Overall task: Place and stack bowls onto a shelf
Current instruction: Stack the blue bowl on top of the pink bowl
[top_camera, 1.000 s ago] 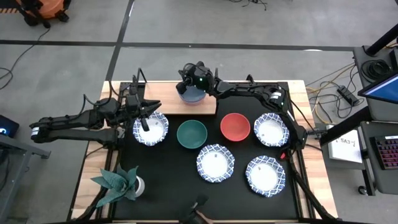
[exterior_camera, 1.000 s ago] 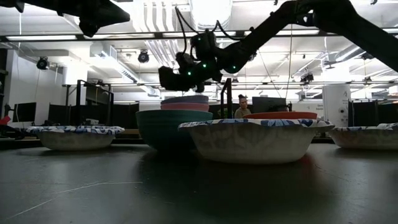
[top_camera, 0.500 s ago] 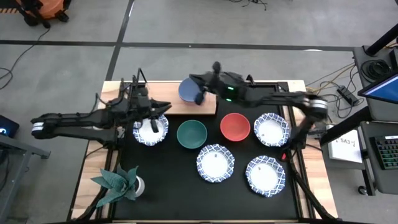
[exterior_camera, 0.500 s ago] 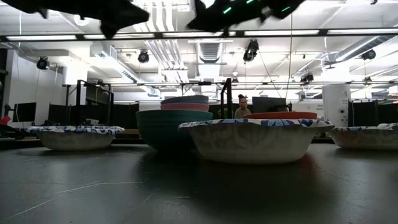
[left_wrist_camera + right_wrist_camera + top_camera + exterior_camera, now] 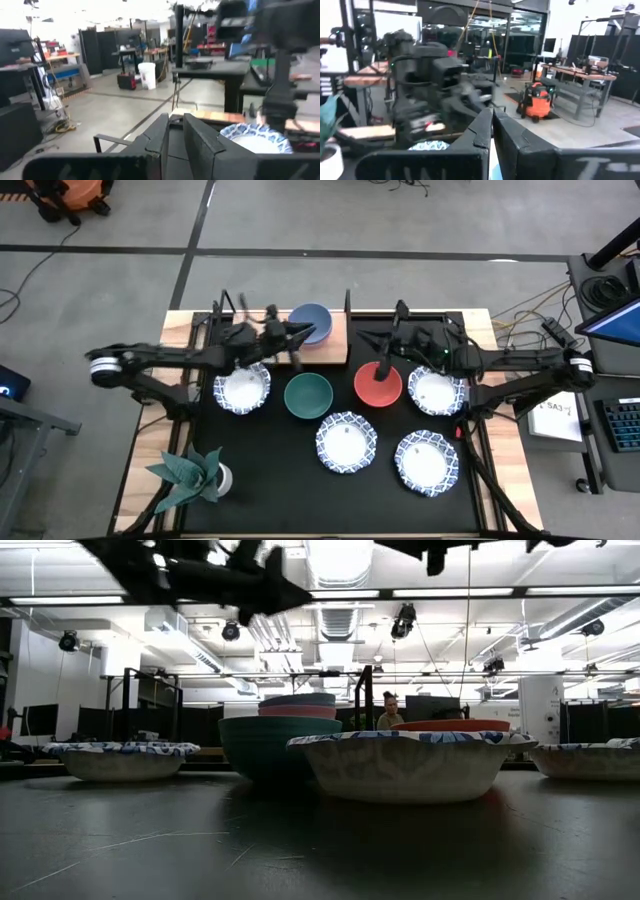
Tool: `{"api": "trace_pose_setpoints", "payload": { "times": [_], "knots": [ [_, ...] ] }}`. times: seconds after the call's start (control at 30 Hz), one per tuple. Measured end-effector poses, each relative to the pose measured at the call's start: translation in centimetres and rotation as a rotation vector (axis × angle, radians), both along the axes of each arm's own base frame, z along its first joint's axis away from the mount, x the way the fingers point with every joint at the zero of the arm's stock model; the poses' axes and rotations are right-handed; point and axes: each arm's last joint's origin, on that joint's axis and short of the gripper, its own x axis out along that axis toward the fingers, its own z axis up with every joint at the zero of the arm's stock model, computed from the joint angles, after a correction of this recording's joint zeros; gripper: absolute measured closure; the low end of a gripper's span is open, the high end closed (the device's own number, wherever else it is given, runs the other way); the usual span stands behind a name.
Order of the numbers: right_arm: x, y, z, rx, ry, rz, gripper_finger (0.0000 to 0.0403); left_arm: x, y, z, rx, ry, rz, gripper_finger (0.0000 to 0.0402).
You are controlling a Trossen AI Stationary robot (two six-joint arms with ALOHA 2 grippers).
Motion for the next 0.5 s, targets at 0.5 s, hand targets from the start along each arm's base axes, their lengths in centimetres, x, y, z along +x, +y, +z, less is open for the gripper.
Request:
{"api": "trace_pose_setpoints", "payload": {
  "times": [0.5],
  "knots": [
    [-1.2, 0.2, -1.6, 0.003, 0.037, 0.008, 0.0394, 6.4, 7.0, -6.1, -0.111, 0.148, 0.125, 0.0362]
  ]
}}
